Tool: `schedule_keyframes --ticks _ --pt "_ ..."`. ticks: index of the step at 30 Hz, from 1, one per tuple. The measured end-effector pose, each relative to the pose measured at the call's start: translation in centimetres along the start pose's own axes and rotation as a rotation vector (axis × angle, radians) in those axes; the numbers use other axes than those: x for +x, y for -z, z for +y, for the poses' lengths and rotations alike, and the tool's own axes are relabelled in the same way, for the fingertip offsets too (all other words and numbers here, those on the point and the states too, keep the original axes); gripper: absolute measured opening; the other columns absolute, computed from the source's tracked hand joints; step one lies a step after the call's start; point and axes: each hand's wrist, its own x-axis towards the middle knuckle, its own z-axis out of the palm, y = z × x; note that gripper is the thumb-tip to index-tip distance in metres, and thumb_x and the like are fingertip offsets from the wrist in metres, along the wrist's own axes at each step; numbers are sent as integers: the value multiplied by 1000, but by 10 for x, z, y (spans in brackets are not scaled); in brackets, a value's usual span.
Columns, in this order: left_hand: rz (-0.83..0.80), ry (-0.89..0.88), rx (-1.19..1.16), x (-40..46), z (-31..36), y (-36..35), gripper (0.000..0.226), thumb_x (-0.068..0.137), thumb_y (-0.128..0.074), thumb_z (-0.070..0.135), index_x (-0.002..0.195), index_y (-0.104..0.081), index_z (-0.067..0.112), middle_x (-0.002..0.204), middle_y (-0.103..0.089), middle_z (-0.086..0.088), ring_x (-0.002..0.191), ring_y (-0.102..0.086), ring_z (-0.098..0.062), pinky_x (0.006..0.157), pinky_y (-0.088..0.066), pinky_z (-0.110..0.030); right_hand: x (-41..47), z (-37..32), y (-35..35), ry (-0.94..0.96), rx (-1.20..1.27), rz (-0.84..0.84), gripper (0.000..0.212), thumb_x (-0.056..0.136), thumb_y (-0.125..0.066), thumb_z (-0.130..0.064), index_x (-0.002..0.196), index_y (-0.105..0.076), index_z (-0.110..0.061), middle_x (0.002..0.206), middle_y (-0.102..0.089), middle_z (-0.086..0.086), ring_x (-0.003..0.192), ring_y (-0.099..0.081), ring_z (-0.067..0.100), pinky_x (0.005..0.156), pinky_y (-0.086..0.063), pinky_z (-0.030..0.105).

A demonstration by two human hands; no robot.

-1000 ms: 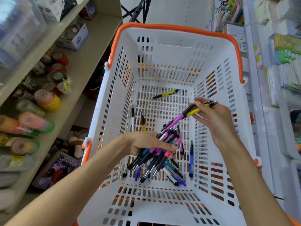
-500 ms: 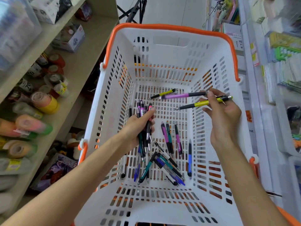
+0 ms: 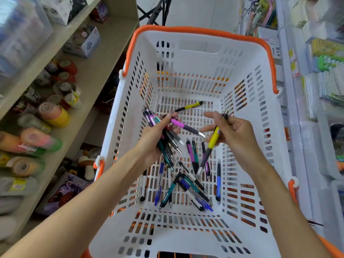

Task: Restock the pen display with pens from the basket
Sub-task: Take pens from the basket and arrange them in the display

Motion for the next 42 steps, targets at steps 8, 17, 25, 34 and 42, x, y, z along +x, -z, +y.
schedule_keyframes --ticks 8,17,25,34,42 --pt "-379 371 442 -13 -4 -11 19 96 -52 20 98 -67 9 81 -73 -3 61 -66 -10 54 -53 -20 5 9 2 -413 93 -97 32 97 -45 -36 101 -69 -15 75 -60 -4 65 -68 13 74 -56 28" --pt "-371 395 606 -11 -7 -9 25 95 -54 25 100 -65 3 80 -72 -6 67 -69 -15 64 -56 -26 7 22 0 -383 -241 -171 38 96 -45 -45 114 -66 -19 48 -32 -7 54 -44 15 86 -45 24" --pt "-398 242 731 -10 -15 -7 27 89 -61 37 97 -65 11 87 -74 -6 80 -71 -20 76 -59 -33 9 19 3 -176 -244 -86 20 85 -69 -25 105 -71 -24 75 -66 -9 50 -54 -5 54 -43 7" --pt "-416 138 880 -5 -20 -4 28 85 -68 26 74 -50 8 60 -55 1 58 -57 -17 62 -52 -26 9 24 2 -230 -249 -84 32 90 -54 -45 116 -62 -27 74 -63 -7 61 -59 2 58 -43 18" --pt "-482 218 1089 -2 -29 7 17 90 -63 20 92 -68 4 93 -73 -11 88 -71 -26 95 -51 -40 7 25 -3 3 -610 -377 14 86 -61 -44 98 -64 -37 118 -51 -19 118 -43 2 100 -31 25"
